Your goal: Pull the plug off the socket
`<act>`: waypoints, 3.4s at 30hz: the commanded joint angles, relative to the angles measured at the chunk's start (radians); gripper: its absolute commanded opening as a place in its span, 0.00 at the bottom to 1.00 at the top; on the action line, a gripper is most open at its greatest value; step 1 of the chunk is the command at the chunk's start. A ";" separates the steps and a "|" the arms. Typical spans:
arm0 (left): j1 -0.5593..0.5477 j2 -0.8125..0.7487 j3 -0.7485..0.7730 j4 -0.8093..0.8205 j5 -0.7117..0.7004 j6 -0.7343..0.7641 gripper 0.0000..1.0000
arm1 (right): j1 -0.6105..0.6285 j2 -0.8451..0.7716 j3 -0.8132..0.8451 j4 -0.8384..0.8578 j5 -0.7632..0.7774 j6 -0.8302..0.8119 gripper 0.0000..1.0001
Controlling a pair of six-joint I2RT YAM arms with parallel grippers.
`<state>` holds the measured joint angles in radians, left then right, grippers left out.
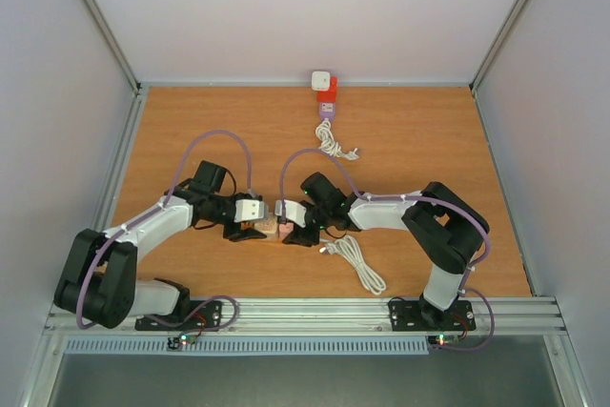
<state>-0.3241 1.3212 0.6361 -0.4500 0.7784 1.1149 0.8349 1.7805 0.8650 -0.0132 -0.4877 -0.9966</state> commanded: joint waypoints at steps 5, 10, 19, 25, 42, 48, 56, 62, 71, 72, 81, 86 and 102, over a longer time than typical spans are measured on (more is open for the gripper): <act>-0.004 -0.026 0.067 -0.012 0.105 -0.015 0.49 | 0.024 0.022 -0.028 -0.061 0.030 -0.037 0.17; -0.004 -0.072 0.051 0.011 0.069 -0.014 0.47 | 0.024 0.024 -0.027 -0.063 0.032 -0.037 0.15; -0.004 -0.137 -0.019 0.092 0.018 -0.014 0.44 | 0.024 0.037 -0.015 -0.068 0.039 -0.031 0.12; -0.004 -0.076 0.044 0.001 0.065 -0.053 0.40 | 0.031 0.047 -0.013 -0.060 0.062 -0.027 0.11; -0.003 -0.087 0.043 -0.013 0.005 0.041 0.40 | 0.036 0.059 -0.005 -0.063 0.084 -0.025 0.09; -0.003 -0.092 0.049 -0.016 -0.022 0.041 0.39 | 0.036 0.059 -0.002 -0.068 0.088 -0.023 0.08; 0.020 -0.104 0.068 -0.054 -0.035 0.040 0.37 | 0.036 0.058 -0.002 -0.070 0.097 -0.023 0.08; 0.080 -0.105 0.106 -0.095 0.007 0.045 0.37 | 0.036 0.056 -0.006 -0.070 0.103 -0.024 0.09; 0.180 -0.106 0.165 -0.158 0.013 0.084 0.37 | 0.036 0.057 -0.004 -0.068 0.110 -0.022 0.09; 0.191 -0.106 0.174 -0.161 0.001 0.086 0.37 | 0.036 0.057 -0.004 -0.068 0.111 -0.020 0.09; 0.292 -0.033 0.373 -0.263 -0.120 0.136 0.38 | 0.036 0.064 0.003 -0.068 0.131 -0.007 0.11; 0.312 0.033 0.486 -0.271 -0.232 0.156 0.39 | 0.036 0.062 0.002 -0.064 0.138 0.001 0.12; 0.363 0.299 0.807 -0.215 -0.771 0.415 0.39 | 0.038 0.068 0.006 -0.060 0.149 0.012 0.13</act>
<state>0.0349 1.5700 1.3575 -0.6937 0.1413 1.4055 0.8654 1.7916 0.8822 -0.0166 -0.4458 -0.9760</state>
